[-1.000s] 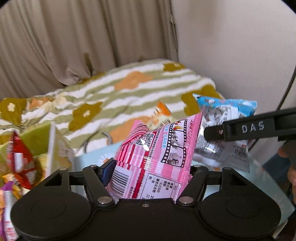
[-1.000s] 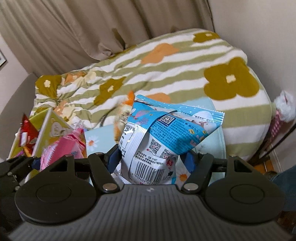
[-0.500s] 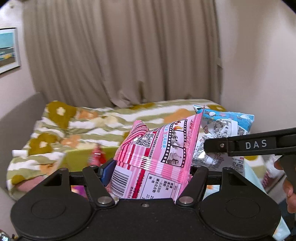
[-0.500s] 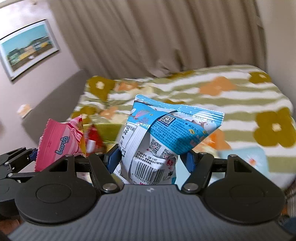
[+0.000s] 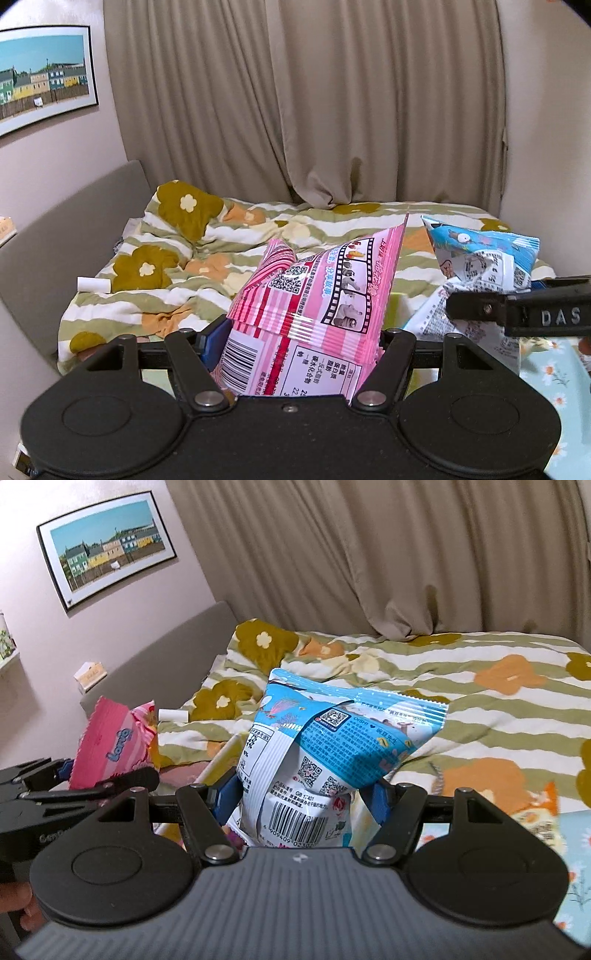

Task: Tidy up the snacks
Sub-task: 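Lift and carry the pink bag and blue-white bag over the box with both tools, then open the left tool to drop the pink bag into the box while the right tool releases the blue-white bag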

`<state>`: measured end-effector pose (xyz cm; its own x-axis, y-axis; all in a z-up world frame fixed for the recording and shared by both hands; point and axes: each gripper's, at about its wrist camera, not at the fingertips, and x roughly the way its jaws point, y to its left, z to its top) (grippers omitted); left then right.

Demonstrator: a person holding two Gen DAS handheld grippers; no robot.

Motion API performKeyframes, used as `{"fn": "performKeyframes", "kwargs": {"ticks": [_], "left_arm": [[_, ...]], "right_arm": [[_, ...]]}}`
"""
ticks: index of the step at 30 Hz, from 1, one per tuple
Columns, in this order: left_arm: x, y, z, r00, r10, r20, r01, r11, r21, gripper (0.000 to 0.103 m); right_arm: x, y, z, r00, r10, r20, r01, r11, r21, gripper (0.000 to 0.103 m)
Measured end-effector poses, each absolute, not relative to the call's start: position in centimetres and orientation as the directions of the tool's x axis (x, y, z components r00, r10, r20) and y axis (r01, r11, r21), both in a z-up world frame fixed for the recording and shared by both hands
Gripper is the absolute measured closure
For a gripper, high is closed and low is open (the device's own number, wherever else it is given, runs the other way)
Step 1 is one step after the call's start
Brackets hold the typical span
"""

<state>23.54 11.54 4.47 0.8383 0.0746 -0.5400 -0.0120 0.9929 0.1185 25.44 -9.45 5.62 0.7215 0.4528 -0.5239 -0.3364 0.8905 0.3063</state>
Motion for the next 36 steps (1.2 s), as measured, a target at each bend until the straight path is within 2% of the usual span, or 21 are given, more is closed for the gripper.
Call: {"fn": "performKeyframes", "kwargs": {"ticks": [13, 14, 17, 18, 25, 36], "left_arm": [[32.2, 18.1, 0.0, 0.777, -0.081, -0.624, 0.125, 0.992, 0.027, 0.029], [32.8, 18.3, -0.4, 0.772, -0.104, -0.628, 0.139, 0.99, 0.007, 0.028], [33.7, 18.6, -1.1, 0.758, -0.136, -0.638, 0.16, 0.987, -0.021, 0.003], [33.7, 18.7, -1.3, 0.758, -0.133, -0.639, 0.158, 0.987, -0.018, 0.002], [31.3, 19.7, -2.1, 0.745, -0.118, -0.656, 0.145, 0.989, -0.013, 0.001], [28.3, 20.4, -0.7, 0.771, -0.044, -0.635, 0.069, 0.997, 0.015, 0.001]], "right_arm": [[27.9, -0.3, 2.5, 0.748, 0.297, -0.594, -0.243, 0.955, 0.171, 0.019], [27.9, 0.1, 2.3, 0.748, 0.286, -0.599, -0.235, 0.958, 0.165, 0.019], [27.8, 0.8, 1.5, 0.745, 0.251, -0.618, -0.206, 0.968, 0.144, 0.019], [27.8, 0.9, 1.2, 0.744, 0.242, -0.623, -0.2, 0.97, 0.137, 0.019], [27.6, 1.2, 0.2, 0.738, 0.21, -0.641, -0.193, 0.976, 0.097, 0.019], [28.6, 0.6, 0.2, 0.727, 0.26, -0.635, -0.256, 0.962, 0.101, 0.016]]}}
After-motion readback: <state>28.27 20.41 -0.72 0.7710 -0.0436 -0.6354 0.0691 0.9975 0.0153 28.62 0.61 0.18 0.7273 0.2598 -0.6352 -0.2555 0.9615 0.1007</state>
